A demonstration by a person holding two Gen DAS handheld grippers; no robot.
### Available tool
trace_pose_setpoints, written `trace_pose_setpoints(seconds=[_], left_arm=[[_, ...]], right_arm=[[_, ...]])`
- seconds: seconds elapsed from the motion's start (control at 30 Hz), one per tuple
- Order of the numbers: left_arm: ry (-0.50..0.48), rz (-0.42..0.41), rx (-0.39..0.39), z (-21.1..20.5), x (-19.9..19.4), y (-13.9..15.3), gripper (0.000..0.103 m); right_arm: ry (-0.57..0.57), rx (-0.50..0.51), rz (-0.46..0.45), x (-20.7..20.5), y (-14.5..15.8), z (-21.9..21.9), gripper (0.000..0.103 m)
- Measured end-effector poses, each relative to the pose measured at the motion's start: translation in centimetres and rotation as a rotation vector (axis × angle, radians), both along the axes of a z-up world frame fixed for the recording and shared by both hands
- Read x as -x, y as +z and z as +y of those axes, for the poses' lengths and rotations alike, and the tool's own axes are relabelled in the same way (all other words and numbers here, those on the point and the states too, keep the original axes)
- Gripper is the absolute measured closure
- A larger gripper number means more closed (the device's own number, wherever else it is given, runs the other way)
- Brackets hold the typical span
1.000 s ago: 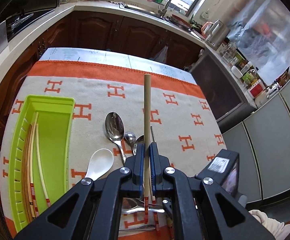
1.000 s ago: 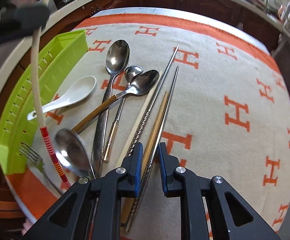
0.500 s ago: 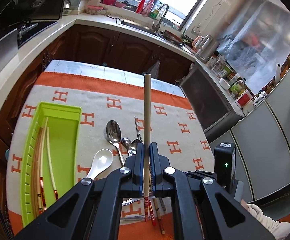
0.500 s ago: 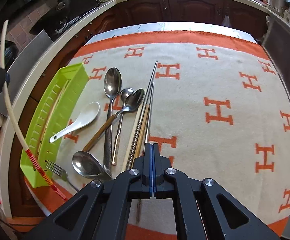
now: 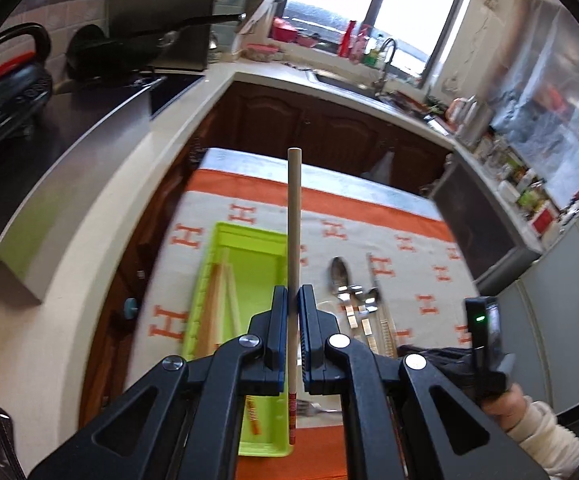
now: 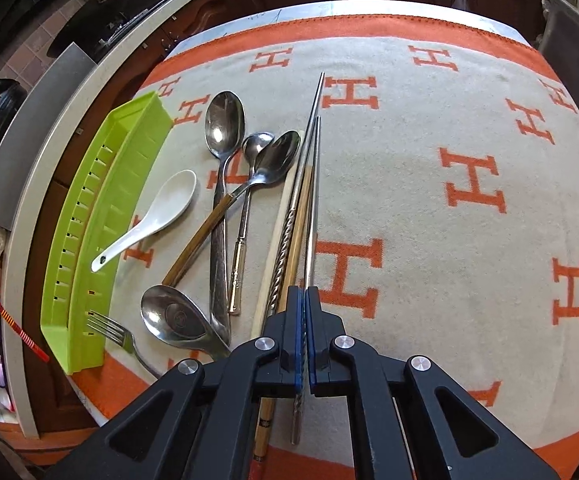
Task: Organize utensils
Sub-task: 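Lower the chopstick into the green tray with the left tool while the right tool grasps a steel chopstick, then carry the steel chopstick into the green tray and open the right tool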
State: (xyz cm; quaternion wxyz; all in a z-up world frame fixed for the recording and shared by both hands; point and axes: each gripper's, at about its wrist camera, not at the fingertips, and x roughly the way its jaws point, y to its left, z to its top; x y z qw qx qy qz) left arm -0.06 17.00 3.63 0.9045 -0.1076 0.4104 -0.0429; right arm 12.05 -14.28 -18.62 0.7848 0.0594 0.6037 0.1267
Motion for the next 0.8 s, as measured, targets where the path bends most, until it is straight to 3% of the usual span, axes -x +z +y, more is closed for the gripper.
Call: trace_pose_setpoints(seconds=[0.33,0.4,0.63,0.8], left_arm=[[0.036,0.116,-0.178,-0.2,-3.9,-6.7,0.099],[0.026,0.143,-0.168,-0.4,-4.6,-8.1,0.098],[0.011,0.184,-0.11,-1.1,-5.2,-10.6,0.06],[0.008,0.196,-0.075,-1.3,-4.9,-11.5,0.058]], right_arm=[[0.036,0.086,-0.02,-0.6,-0.7,1.6,0.096],[0.04,0.105,-0.027,-0.6,-0.6,1.9,0.096],[0.054,0.169,-0.058,-1.2,-0.7,3.1,0.092],[0.096,0.267,-0.118,-1.1,-0.8,4.4,0.09]])
